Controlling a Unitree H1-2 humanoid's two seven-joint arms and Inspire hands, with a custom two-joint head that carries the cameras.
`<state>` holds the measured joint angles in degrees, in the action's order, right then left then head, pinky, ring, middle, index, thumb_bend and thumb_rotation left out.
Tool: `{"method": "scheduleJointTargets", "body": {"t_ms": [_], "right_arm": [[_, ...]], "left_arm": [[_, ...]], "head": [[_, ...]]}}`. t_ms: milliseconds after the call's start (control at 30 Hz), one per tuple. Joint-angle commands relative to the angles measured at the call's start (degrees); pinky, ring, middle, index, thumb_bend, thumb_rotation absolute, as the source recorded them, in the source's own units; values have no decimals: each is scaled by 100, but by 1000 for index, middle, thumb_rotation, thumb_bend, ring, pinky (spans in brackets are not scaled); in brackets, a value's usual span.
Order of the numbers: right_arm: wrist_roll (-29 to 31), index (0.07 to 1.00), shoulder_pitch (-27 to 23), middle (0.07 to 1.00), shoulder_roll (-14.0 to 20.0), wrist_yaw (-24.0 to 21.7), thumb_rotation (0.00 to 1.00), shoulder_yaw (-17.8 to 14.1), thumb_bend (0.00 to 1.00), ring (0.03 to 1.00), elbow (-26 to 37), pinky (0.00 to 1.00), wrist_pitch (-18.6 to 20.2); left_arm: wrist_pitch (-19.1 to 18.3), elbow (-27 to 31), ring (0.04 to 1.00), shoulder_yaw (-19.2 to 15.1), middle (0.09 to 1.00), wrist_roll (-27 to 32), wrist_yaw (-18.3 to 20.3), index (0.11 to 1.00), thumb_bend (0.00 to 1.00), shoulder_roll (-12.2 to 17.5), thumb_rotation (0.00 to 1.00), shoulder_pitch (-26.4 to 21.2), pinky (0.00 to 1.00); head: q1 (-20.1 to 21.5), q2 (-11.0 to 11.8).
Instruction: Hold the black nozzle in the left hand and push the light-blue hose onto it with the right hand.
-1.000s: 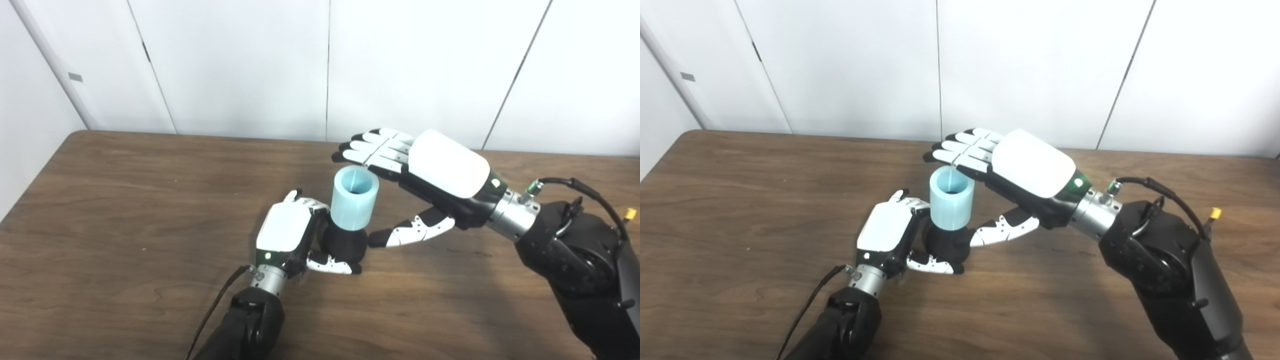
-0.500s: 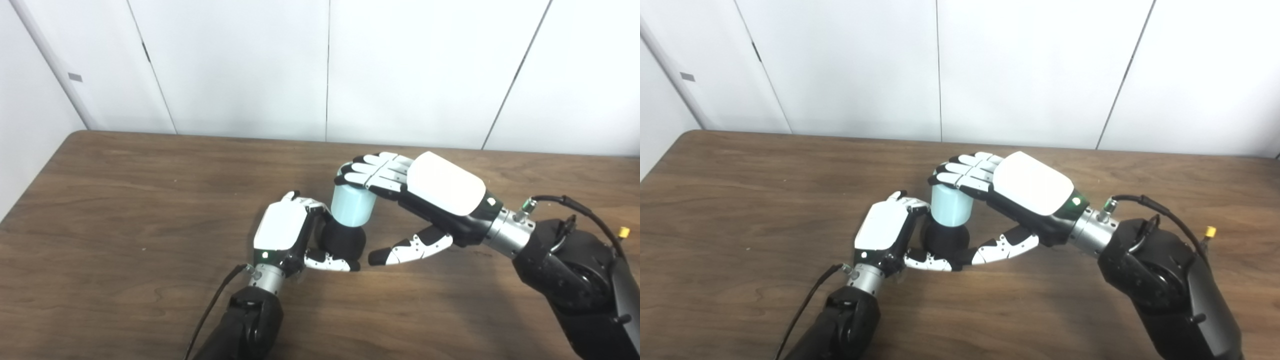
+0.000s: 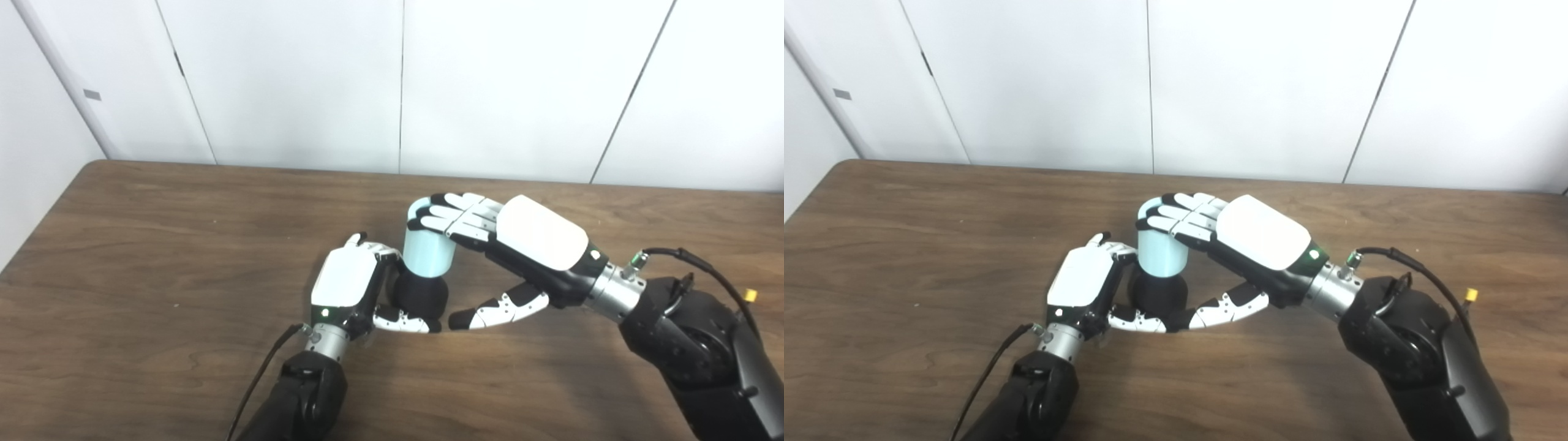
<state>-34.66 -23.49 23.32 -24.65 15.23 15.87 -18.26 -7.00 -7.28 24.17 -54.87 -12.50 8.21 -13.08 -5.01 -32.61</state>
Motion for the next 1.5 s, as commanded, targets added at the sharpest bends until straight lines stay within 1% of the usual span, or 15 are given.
{"method": "scheduleJointTargets", "body": {"t_ms": [0,133,300,433,633,733,933,1067,1267,1367,1467], "right_arm": [[-11,863,22,908,118,65,838,14,484,928,-173,905,-127],[64,830,107,879,162,227,831,127,486,887,-562,855,-349],[46,816,101,858,201,396,842,285,485,879,-798,854,-513],[48,796,104,832,216,448,855,374,474,859,-813,831,-505],[121,772,101,810,281,354,857,516,459,841,-801,801,-440],[107,769,101,808,319,289,891,603,446,842,-790,806,-379],[91,759,137,806,338,323,909,671,430,840,-831,807,-362],[215,770,105,819,349,290,902,610,429,862,-719,828,-249],[612,794,-92,837,314,231,994,360,448,869,-215,837,170],[842,823,-216,862,261,187,1000,170,448,890,49,854,419],[1179,820,-345,860,106,295,1000,-130,446,879,210,832,600]], "left_arm": [[38,-240,777,60,696,-25,-120,483,524,41,52,256,929],[38,-220,780,75,699,-39,-109,483,524,48,52,258,931],[-18,-177,783,85,705,-67,-46,484,524,49,53,262,937],[-32,-150,781,91,702,-119,-49,483,524,43,53,270,931],[-43,-106,784,87,704,-162,6,484,524,36,52,278,940],[-44,-74,783,89,707,-173,23,484,524,43,53,284,935],[-49,-58,777,91,704,-218,-3,483,524,49,53,296,927],[-32,-36,776,85,702,-210,3,483,525,52,53,303,923],[4,-44,774,77,693,-198,-16,483,525,69,52,299,923],[-10,-56,772,72,688,-206,-14,483,525,68,53,299,922],[-29,-45,773,66,691,-203,9,483,525,68,53,304,929]], "head": [[-11,-18],[-6,-40],[1,-54],[3,-79],[-8,-110],[5,-134],[13,-173],[15,-180],[19,-192],[24,-186],[18,-186]]}}
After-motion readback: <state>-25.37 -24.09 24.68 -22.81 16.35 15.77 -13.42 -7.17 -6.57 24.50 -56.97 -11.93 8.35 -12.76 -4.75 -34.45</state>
